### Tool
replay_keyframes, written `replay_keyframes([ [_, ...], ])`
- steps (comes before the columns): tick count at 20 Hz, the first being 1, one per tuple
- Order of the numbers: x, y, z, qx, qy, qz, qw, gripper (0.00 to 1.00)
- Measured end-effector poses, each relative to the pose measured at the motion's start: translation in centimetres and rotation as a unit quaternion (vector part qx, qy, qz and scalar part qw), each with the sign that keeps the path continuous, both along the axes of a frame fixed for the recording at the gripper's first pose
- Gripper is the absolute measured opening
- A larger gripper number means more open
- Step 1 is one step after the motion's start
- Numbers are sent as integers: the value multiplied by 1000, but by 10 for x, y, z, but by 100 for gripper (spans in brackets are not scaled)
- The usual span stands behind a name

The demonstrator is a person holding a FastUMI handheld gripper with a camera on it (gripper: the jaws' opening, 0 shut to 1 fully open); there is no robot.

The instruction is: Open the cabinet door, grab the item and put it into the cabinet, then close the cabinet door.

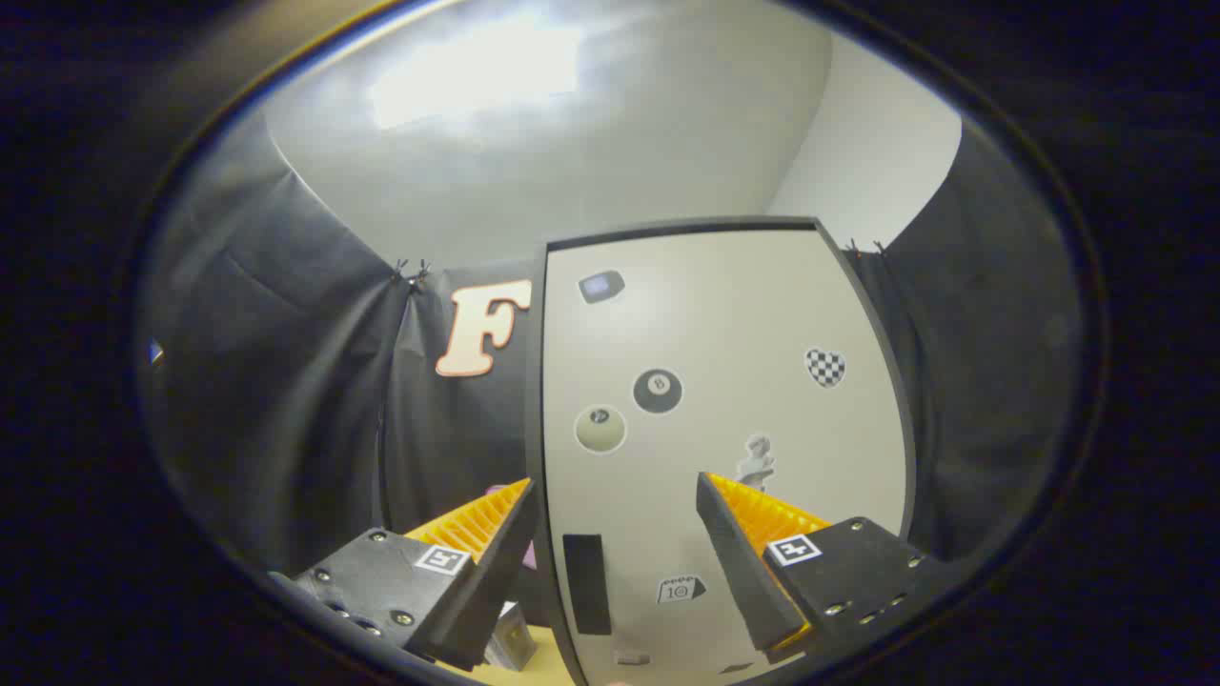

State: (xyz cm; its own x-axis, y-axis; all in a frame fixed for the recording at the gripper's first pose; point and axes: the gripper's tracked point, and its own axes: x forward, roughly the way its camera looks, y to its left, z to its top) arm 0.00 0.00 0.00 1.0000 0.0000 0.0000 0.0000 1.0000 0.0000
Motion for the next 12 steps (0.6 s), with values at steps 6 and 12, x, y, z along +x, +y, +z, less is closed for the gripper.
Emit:
replay_keyframes([
  [6, -15, 40, 27, -98, -81, 37, 991, 97],
  [12, 2, 3, -59, -5, 115, -13, 993, 97],
])
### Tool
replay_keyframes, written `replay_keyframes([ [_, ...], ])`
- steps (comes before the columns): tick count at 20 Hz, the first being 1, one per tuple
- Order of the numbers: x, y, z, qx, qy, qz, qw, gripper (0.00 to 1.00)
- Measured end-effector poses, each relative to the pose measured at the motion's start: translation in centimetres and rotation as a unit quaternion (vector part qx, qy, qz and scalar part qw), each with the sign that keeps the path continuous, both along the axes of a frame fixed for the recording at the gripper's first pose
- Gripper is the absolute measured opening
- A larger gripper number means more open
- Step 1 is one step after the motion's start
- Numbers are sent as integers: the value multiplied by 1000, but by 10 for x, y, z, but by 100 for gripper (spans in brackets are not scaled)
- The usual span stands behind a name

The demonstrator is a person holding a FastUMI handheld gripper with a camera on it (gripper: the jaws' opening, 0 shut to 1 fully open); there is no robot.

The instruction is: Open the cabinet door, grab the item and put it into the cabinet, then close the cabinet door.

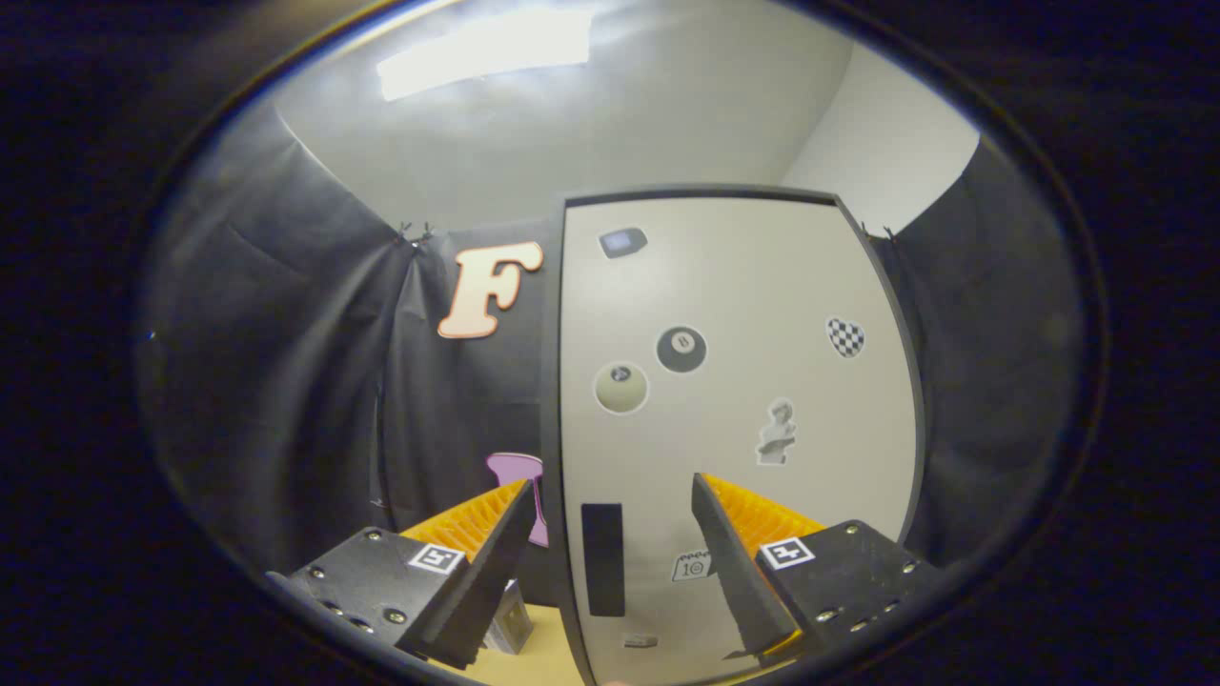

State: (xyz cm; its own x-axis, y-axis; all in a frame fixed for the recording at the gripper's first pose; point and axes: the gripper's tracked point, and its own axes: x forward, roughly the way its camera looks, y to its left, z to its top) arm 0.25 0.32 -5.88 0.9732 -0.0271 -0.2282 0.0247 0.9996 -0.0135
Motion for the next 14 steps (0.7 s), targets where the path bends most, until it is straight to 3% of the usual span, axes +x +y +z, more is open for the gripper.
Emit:
replay_keyframes([
  [14, 17, 3, -52, -35, 63, 7, 997, 96],
])
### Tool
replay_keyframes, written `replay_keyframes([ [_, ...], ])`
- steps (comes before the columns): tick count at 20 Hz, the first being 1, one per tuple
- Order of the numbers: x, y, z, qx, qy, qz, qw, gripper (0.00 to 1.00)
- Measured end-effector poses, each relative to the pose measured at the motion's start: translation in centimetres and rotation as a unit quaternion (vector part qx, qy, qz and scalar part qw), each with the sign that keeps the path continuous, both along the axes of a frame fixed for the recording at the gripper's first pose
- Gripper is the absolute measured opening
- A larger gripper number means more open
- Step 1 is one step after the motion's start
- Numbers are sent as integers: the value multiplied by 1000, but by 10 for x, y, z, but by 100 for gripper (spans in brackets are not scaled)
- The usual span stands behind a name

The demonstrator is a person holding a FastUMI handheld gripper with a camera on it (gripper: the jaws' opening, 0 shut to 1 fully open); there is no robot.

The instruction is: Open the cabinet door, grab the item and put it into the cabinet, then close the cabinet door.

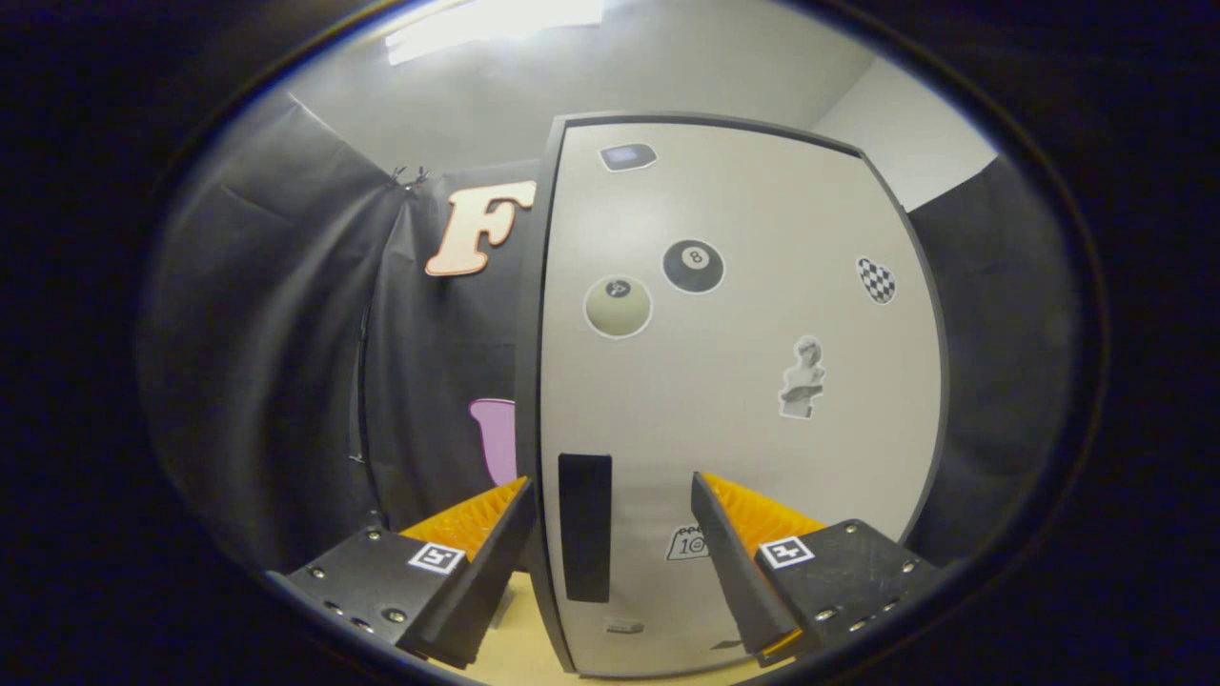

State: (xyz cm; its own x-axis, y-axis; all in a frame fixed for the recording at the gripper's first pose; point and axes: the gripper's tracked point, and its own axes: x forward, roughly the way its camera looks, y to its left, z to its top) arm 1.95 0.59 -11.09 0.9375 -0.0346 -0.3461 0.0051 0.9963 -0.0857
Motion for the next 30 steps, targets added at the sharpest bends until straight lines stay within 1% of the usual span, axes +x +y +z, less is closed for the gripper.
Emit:
replay_keyframes([
  [1, 1, 0, -7, -1, 11, -3, 1000, 96],
  [2, 2, 1, -14, 1, 22, -2, 1000, 91],
  [3, 2, 3, -22, 2, 36, -2, 999, 91],
  [5, 4, 6, -37, 6, 63, -3, 998, 80],
  [8, 5, 7, -49, 1, 78, -8, 997, 46],
  [9, 2, 12, -46, 1, 81, 1, 997, 43],
  [11, 7, 11, -53, -12, 78, -9, 997, 36],
  [12, 7, 11, -54, -19, 82, -6, 996, 32],
  [13, 8, 11, -54, -13, 80, -7, 997, 32],
  [14, 7, 11, -55, -10, 86, -4, 996, 25],
  [15, 8, 10, -55, -2, 85, -5, 996, 24],
  [16, 7, 10, -55, -6, 88, -4, 996, 13],
  [22, -2, 9, -49, -7, 91, -9, 996, 13],
  [26, -24, 8, -33, -4, 90, -18, 996, 13],
  [30, -51, -2, -15, -13, 81, -31, 996, 13],
])
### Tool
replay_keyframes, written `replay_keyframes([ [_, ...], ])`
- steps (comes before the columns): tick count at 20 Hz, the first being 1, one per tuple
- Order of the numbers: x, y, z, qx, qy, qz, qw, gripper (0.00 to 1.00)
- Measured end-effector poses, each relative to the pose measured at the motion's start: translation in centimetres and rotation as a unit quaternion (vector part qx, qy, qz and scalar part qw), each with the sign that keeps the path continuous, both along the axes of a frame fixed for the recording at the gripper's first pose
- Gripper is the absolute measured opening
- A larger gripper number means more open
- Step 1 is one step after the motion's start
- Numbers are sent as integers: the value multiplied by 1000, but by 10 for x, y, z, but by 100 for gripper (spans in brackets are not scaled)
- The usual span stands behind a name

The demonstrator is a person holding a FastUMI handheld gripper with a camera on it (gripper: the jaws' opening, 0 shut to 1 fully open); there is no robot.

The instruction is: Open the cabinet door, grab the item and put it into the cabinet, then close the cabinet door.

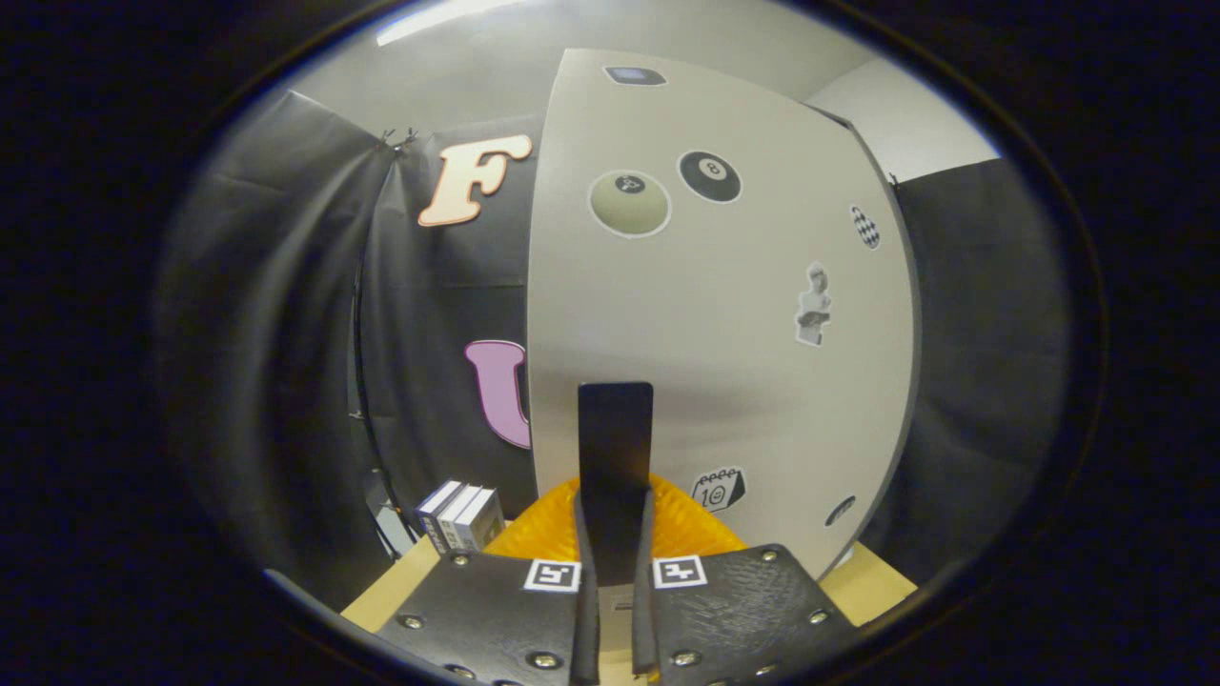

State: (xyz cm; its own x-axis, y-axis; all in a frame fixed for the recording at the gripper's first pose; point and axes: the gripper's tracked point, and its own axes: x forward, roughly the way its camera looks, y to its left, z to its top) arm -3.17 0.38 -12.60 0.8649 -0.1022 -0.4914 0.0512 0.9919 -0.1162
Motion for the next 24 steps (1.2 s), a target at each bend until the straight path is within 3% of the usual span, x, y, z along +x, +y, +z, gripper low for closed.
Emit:
replay_keyframes([
  [14, -98, -65, 65, -48, -10, -104, 993, 12],
  [24, -160, -148, 105, -88, -12, -221, 971, 12],
])
